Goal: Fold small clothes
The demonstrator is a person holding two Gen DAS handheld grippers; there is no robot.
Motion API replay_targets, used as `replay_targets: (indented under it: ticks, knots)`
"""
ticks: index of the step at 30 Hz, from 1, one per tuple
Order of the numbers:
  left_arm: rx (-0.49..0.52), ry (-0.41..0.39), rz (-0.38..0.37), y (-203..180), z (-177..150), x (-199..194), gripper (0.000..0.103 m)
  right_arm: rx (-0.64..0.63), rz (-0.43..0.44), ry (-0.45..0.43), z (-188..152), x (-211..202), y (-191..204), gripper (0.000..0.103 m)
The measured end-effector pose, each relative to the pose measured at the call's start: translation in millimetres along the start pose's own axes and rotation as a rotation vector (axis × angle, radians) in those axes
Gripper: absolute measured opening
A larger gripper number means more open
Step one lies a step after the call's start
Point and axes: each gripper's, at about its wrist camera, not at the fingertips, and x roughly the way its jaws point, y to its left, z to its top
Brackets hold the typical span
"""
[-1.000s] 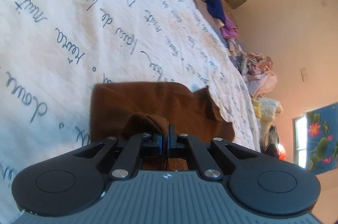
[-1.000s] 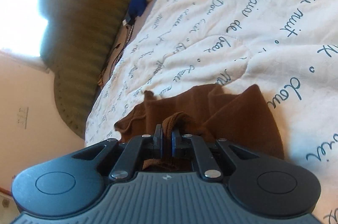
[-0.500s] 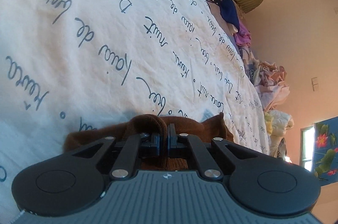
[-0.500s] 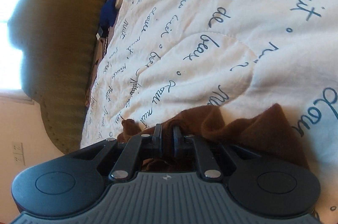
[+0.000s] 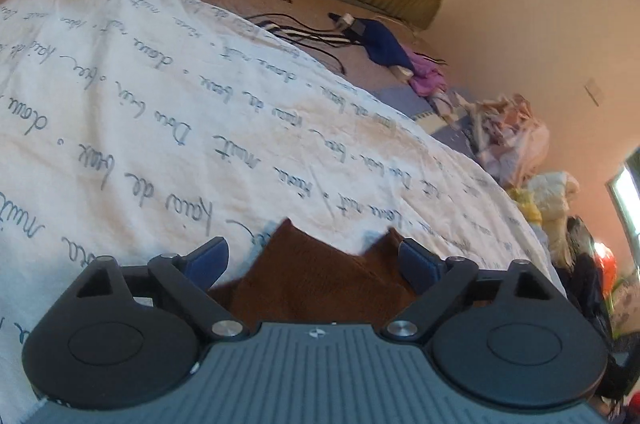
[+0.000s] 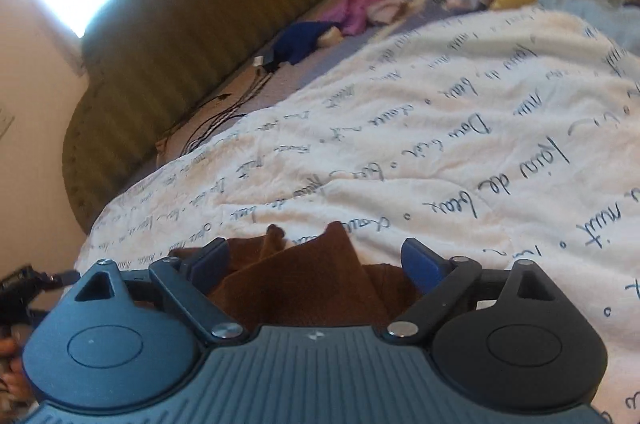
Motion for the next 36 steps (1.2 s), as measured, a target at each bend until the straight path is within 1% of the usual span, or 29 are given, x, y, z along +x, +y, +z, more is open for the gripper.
replay_targets:
  ticks: [2,3,5,6,7,8,9,10,11,12,13,14,15,16,18,20,21,22,24,25,26,27,28,29,30,31,32,34,36]
  knots:
    - [0.013,0.030,-0.056,-10,-13,3,0.090,-0.069,0.048,0.020,-3,7,12,0.093]
    - [-0.003,0.058,-0.089,-12,-18,9,0.090,-0.096,0.061,0.040,-3,14,17,0.093]
    - [-0.037,0.082,-0.131,-17,-30,31,0.090,-0.096,0.095,0.086,-1,30,23,0.093]
    - [-0.008,0.081,-0.113,-21,-35,42,0.090,-0.086,0.109,0.129,0,40,24,0.092]
    - [0.028,0.078,-0.052,-24,-39,52,0.089,-0.092,0.090,0.163,-1,48,24,0.092]
    - [0.067,0.078,0.029,-24,-42,61,0.087,-0.122,0.037,0.189,-1,56,24,0.092]
    - [0.096,0.069,0.095,-19,-47,69,0.079,-0.158,-0.036,0.212,-1,63,20,0.092]
    - [0.106,0.033,0.087,-12,-50,69,0.078,-0.175,-0.110,0.231,-2,69,10,0.092]
    - [0.120,0.021,0.077,-7,-50,66,0.076,-0.177,-0.151,0.233,-2,71,-2,0.092]
    - [0.108,0.020,0.083,-2,-48,62,0.068,-0.169,-0.198,0.240,-2,72,-16,0.092]
    - [0.066,0.011,0.103,3,-44,57,0.065,-0.147,-0.207,0.237,-1,68,-27,0.092]
    - [0.034,0.001,0.120,6,-42,50,0.065,-0.131,-0.175,0.223,0,58,-33,0.092]
    - [0.018,-0.019,0.116,7,-39,38,0.069,-0.136,-0.155,0.204,1,47,-32,0.092]
    - [0.032,-0.045,0.116,2,-39,27,0.080,-0.164,-0.154,0.174,1,35,-26,0.092]
    - [0.091,-0.071,0.089,-15,-46,8,0.091,-0.250,-0.141,0.109,-4,13,-4,0.092]
    - [0.136,-0.070,0.028,-36,-60,-2,0.096,-0.299,-0.042,0.095,-10,3,21,0.092]
    - [0.160,-0.063,0.022,-46,-68,-2,0.097,-0.316,0.010,0.086,-14,2,35,0.092]
    - [0.182,-0.063,0.034,-55,-75,3,0.097,-0.330,0.057,0.086,-18,5,46,0.092]
    - [0.244,-0.050,0.078,-67,-90,18,0.098,-0.340,0.089,0.147,-21,30,58,0.092]
    - [0.265,-0.039,0.114,-67,-97,27,0.098,-0.336,0.077,0.181,-23,46,61,0.092]
    - [0.276,-0.024,0.174,-64,-104,37,0.098,-0.332,0.042,0.233,-25,63,60,0.092]
    - [0.294,-0.006,0.225,-59,-112,46,0.098,-0.340,-0.022,0.289,-29,80,56,0.091]
    - [0.363,-0.043,0.254,-53,-121,48,0.100,-0.380,-0.105,0.291,-35,89,51,0.091]
    - [0.420,-0.075,0.275,-51,-130,46,0.101,-0.458,-0.167,0.245,-41,89,47,0.091]
    - [0.441,-0.078,0.283,-49,-136,42,0.101,-0.450,-0.177,0.240,-41,88,45,0.091]
    - [0.442,-0.080,0.287,-47,-137,34,0.100,-0.424,-0.175,0.245,-39,85,45,0.091]
    - [0.430,-0.080,0.300,-49,-136,27,0.099,-0.435,-0.207,0.240,-38,80,48,0.091]
    - [0.388,-0.090,0.296,-56,-135,13,0.099,-0.458,-0.267,0.185,-40,62,61,0.092]
    - [0.364,-0.094,0.272,-65,-135,8,0.100,-0.438,-0.217,0.165,-48,45,70,0.092]
